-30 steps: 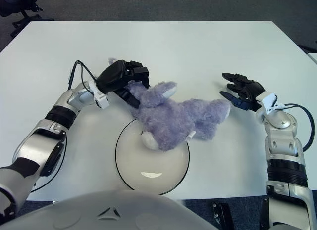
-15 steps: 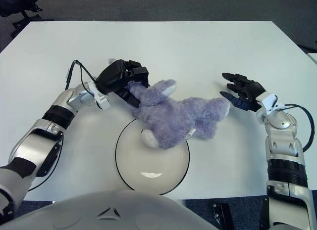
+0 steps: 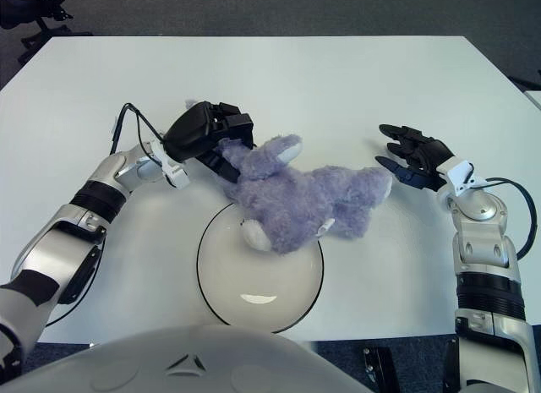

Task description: Put the doll into the plate.

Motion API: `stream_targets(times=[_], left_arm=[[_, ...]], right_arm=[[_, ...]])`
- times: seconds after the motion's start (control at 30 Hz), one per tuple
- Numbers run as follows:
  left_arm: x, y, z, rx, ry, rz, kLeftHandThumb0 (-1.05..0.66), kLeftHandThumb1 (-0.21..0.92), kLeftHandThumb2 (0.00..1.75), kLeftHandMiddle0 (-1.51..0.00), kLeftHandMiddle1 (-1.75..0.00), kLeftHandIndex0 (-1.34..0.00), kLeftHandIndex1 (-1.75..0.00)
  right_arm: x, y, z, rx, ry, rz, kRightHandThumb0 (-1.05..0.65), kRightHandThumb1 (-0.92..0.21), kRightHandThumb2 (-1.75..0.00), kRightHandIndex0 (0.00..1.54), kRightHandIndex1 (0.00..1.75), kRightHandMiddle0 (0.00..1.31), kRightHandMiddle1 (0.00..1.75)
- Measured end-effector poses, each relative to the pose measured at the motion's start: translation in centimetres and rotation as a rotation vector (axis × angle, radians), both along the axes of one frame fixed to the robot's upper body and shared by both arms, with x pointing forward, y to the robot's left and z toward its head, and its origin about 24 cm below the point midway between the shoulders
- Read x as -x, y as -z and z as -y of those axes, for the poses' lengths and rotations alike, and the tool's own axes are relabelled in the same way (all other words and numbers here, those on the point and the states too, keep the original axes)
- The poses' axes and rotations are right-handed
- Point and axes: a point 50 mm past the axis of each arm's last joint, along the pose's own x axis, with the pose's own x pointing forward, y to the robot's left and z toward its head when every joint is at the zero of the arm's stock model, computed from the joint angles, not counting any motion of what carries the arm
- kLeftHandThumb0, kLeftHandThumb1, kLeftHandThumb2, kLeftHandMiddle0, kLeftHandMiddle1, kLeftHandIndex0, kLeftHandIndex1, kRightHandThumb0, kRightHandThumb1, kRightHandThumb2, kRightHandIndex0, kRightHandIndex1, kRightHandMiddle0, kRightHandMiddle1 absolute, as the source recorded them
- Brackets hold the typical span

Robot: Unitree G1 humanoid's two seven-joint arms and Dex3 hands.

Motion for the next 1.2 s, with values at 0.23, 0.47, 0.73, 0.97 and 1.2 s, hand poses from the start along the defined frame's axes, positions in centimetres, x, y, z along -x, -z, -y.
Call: stream_targets(times=[0.23, 0.47, 0.73, 0.97, 1.2], left_arm=[[0.3, -0.1, -0.3, 0.06, 0.017, 0.005, -0.22, 0.92, 0.24, -1.07, -1.75, -0.81, -1.75], [0.8, -0.6, -0.9, 0.223, 0.058, 0.053, -0.2, 0.92, 0.23, -1.07, -1.75, -0.81, -1.75], [1.0, -0.7, -1.2, 0.306, 0.067, 0.095, -0.19, 0.92, 0.23, -1.06, -1.75, -0.81, -1.75], [1.6, -0.8, -1.3, 0.383, 0.095, 0.116, -0.18, 0.92, 0.23, -1.04, -1.75, -0.8, -1.75], [2.6, -0.8, -1.3, 0.435, 0.147, 0.127, -0.18, 0.92, 0.24, -1.01, -1.75, -0.79, -1.75]], right_arm=[[0.0, 0.0, 0.1, 0.0, 0.005, 0.001, -0.7, -0.92, -0.33, 0.43, 0.0, 0.43, 0.01], [0.0, 0.1, 0.2, 0.0, 0.007, 0.004, -0.7, -0.92, -0.33, 0.43, 0.0, 0.43, 0.01], [-0.1, 0.2, 0.2, -0.001, 0.008, 0.009, -0.7, -0.92, -0.33, 0.43, 0.0, 0.43, 0.01], [-0.1, 0.2, 0.3, -0.001, 0.008, 0.011, -0.7, -0.92, -0.33, 0.43, 0.0, 0.43, 0.0], [-0.1, 0.2, 0.3, -0.001, 0.009, 0.011, -0.7, -0.92, -0.33, 0.43, 0.0, 0.43, 0.0]])
